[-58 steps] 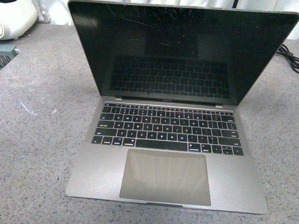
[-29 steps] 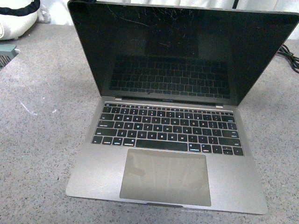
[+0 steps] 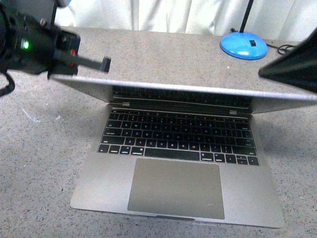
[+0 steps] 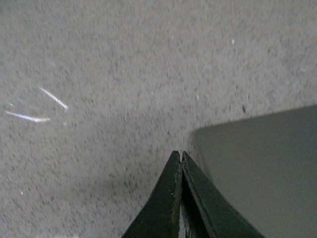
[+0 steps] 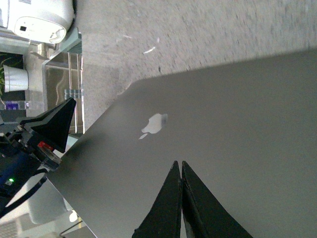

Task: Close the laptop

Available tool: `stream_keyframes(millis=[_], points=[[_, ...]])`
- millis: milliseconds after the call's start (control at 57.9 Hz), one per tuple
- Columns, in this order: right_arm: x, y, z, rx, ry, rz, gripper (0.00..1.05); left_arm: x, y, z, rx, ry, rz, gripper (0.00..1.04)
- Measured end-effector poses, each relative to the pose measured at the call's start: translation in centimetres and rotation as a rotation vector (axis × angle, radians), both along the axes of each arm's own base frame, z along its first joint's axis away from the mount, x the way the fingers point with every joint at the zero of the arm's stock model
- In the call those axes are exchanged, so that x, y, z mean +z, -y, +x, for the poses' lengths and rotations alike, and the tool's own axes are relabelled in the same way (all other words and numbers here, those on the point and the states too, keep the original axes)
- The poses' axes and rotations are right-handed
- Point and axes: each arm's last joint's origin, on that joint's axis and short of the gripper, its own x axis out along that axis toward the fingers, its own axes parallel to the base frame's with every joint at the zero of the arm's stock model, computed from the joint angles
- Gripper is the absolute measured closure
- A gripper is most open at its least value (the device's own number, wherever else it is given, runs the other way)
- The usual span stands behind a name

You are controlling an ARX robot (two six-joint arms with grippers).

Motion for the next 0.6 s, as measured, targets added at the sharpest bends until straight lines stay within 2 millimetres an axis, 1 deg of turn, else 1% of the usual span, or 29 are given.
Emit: stream_keyframes(millis=[86,207,397,501,605], points=[[-1.9,-0.2,-1.8,-0.023,-0.070,0.025,1.04,-1.5,-0.5,-1.4,0.022,-0.038,-0.006,1.01],[-4.5,-0.4,-4.2,-0.050,-0.165,0.025,1.04,-3.1,-1.1,-2.9,0.054,-0.076,-0.033,1.01],[-8.0,-0.4,-7.2,-0.075,-0.281,0.002,1.04,-4.6,-1.8,-4.1,0.081,-0.097,-0.064,1.01],[-8.7,-0.1,-8.1,-0.104,-0.293,-0.027,1.04,-5.1,-2.3,-4.6,0.101,-0.099,-0.102,1.01],[-7.5,0.5,-7.7,-0.171,-0.152,-0.131,1.04,-4.3,-3.1,-4.7,0.122,-0.035,-0.178,1.01]])
